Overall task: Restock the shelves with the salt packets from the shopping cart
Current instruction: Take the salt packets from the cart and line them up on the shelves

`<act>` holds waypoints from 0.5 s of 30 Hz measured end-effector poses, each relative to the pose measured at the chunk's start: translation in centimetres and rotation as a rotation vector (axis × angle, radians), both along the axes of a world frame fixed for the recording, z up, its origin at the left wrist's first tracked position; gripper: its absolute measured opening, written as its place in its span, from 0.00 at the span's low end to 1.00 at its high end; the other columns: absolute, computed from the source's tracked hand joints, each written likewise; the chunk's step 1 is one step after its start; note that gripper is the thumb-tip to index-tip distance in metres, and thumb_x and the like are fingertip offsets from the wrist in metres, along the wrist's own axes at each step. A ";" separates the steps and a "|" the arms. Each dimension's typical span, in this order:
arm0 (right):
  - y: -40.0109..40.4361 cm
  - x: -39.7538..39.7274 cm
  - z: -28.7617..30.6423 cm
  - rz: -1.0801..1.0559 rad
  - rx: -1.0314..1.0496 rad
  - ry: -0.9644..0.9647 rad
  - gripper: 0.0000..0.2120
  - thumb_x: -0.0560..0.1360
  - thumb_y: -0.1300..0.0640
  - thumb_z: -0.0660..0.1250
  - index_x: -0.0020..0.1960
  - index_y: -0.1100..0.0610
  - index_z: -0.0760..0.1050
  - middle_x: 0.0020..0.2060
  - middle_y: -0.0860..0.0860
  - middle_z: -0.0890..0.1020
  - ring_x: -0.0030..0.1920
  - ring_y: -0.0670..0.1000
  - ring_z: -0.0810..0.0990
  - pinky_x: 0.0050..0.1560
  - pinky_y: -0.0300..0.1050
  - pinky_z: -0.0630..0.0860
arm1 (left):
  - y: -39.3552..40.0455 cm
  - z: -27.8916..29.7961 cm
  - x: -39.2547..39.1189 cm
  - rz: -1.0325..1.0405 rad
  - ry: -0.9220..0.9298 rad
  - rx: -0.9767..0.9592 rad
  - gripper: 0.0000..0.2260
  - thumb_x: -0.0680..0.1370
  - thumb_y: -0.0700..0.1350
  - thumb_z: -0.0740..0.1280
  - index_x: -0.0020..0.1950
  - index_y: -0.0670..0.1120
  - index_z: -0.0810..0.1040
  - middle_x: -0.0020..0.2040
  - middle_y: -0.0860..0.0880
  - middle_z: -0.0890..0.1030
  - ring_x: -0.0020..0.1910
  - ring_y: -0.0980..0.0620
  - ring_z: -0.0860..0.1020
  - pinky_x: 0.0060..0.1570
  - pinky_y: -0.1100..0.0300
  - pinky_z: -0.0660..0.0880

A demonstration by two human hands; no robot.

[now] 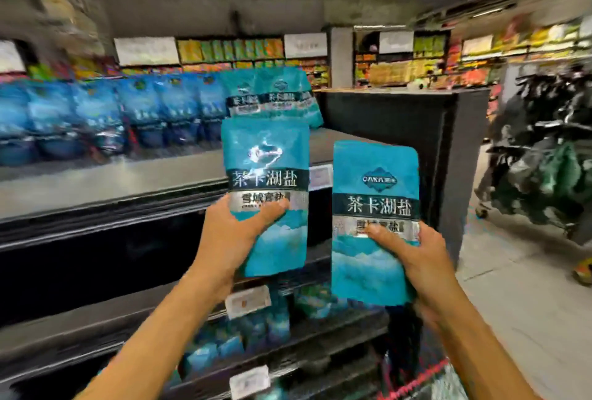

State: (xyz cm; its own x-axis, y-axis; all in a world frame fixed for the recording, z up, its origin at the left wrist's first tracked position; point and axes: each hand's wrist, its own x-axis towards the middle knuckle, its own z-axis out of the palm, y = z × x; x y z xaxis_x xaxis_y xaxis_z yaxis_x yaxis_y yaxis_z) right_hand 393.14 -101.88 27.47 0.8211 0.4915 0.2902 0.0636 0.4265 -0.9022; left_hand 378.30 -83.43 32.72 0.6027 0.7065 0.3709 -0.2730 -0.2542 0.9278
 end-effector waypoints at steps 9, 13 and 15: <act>10.7 2.2 11.3 0.199 0.124 -0.083 0.16 0.64 0.59 0.76 0.52 0.59 0.83 0.50 0.57 0.87 0.47 0.56 0.86 0.45 0.50 0.83 | 8.4 9.6 -0.7 0.056 -0.093 -0.026 0.20 0.64 0.45 0.80 0.53 0.42 0.83 0.47 0.44 0.87 0.44 0.46 0.85 0.45 0.50 0.82; 14.7 6.0 16.2 0.142 0.061 -0.089 0.18 0.65 0.63 0.77 0.54 0.58 0.82 0.50 0.55 0.87 0.49 0.56 0.86 0.50 0.57 0.82 | 12.8 12.3 1.5 0.020 -0.044 -0.026 0.12 0.67 0.40 0.79 0.49 0.45 0.84 0.44 0.48 0.87 0.39 0.52 0.85 0.35 0.60 0.80; 16.4 8.5 17.8 0.078 0.009 -0.081 0.17 0.68 0.63 0.76 0.56 0.58 0.82 0.49 0.54 0.87 0.49 0.55 0.86 0.52 0.59 0.82 | 14.9 13.0 3.0 -0.010 -0.023 -0.053 0.13 0.67 0.39 0.79 0.49 0.46 0.83 0.44 0.48 0.87 0.38 0.52 0.85 0.32 0.60 0.80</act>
